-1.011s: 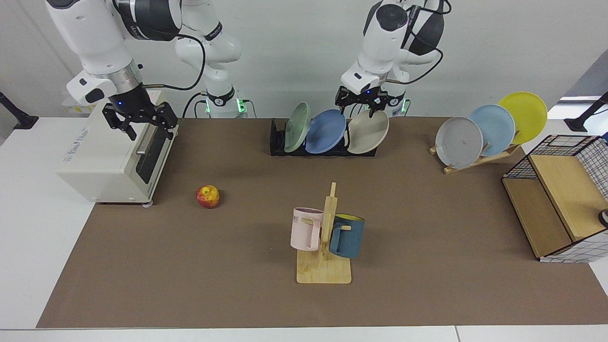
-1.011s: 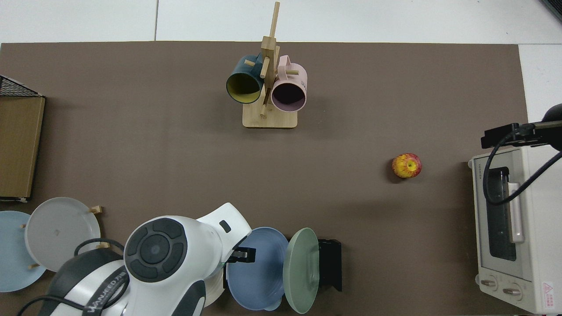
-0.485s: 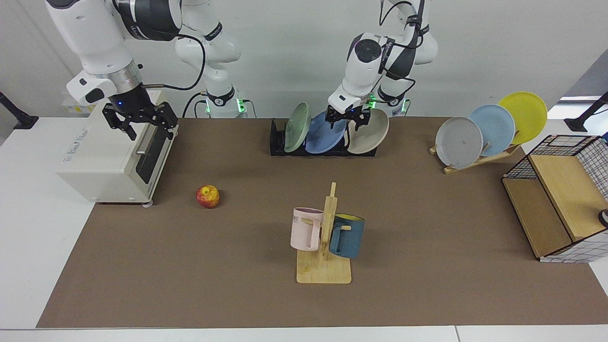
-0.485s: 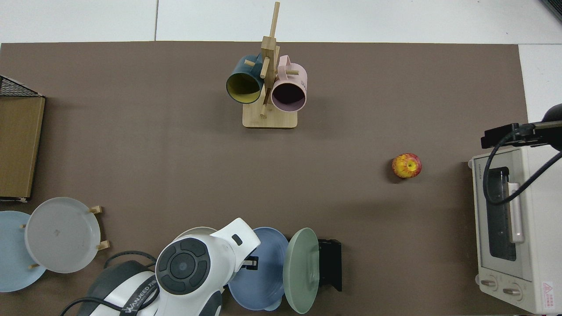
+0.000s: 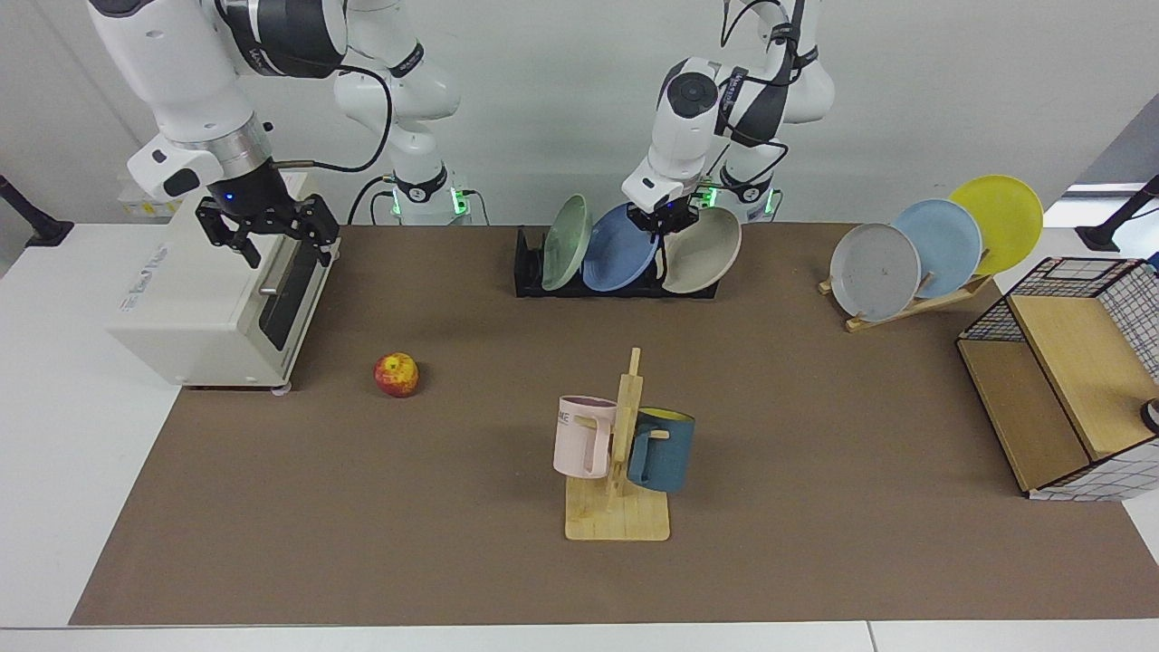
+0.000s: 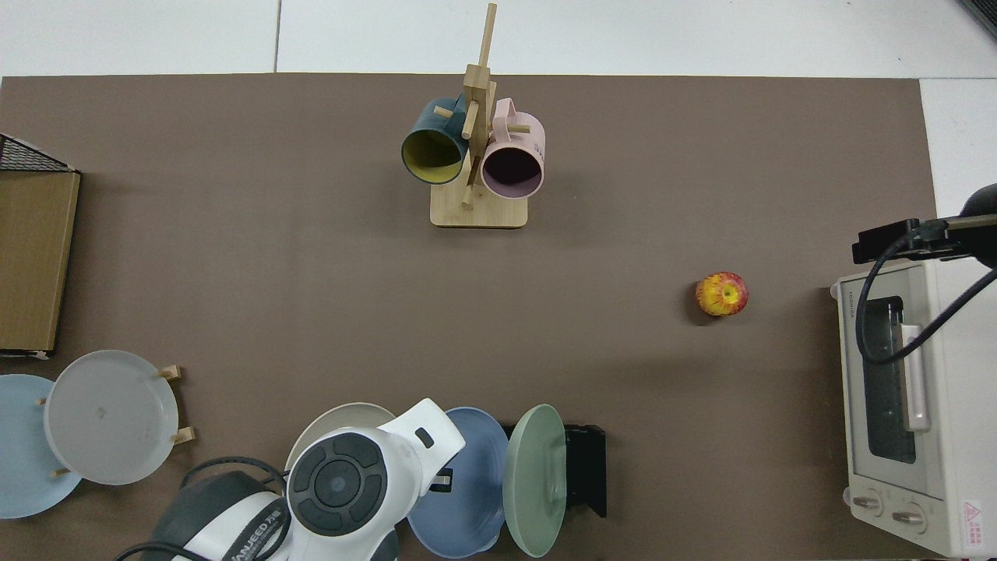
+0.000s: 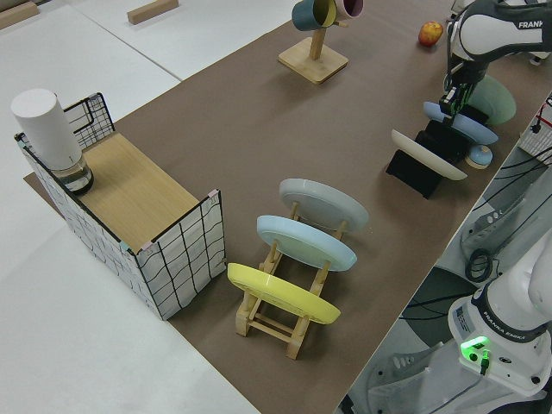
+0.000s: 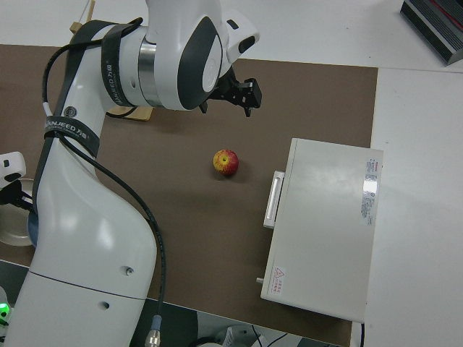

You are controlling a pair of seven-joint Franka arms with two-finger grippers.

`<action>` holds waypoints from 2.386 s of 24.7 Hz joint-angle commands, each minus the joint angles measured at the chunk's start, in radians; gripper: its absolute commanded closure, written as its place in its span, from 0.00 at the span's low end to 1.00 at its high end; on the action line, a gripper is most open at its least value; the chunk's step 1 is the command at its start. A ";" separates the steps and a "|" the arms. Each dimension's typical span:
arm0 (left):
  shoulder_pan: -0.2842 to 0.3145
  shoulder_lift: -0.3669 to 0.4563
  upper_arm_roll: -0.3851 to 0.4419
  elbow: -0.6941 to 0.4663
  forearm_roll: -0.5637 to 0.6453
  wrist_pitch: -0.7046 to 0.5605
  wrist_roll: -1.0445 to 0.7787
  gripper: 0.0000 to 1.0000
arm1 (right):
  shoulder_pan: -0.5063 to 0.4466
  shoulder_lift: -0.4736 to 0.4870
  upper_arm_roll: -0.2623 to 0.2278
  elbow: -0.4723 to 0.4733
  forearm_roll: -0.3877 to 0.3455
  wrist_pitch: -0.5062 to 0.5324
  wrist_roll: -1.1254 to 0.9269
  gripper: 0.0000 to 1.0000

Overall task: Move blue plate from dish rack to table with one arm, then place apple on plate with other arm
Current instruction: 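Lift the blue plate with the left gripper while the right gripper reaches the apple, then lower the blue plate onto the table while the right gripper grasps the apple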

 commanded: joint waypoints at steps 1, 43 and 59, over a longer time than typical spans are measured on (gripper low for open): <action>-0.005 -0.031 0.002 0.054 0.112 -0.160 -0.076 1.00 | -0.004 -0.005 0.006 -0.008 0.016 0.017 -0.019 0.00; 0.334 0.503 0.046 0.335 -0.347 0.305 0.690 1.00 | 0.082 0.097 0.011 -0.525 0.022 0.643 -0.142 0.00; 0.215 0.602 0.055 0.321 -0.318 0.395 0.648 0.71 | 0.088 0.187 0.011 -0.593 0.024 0.827 -0.189 0.00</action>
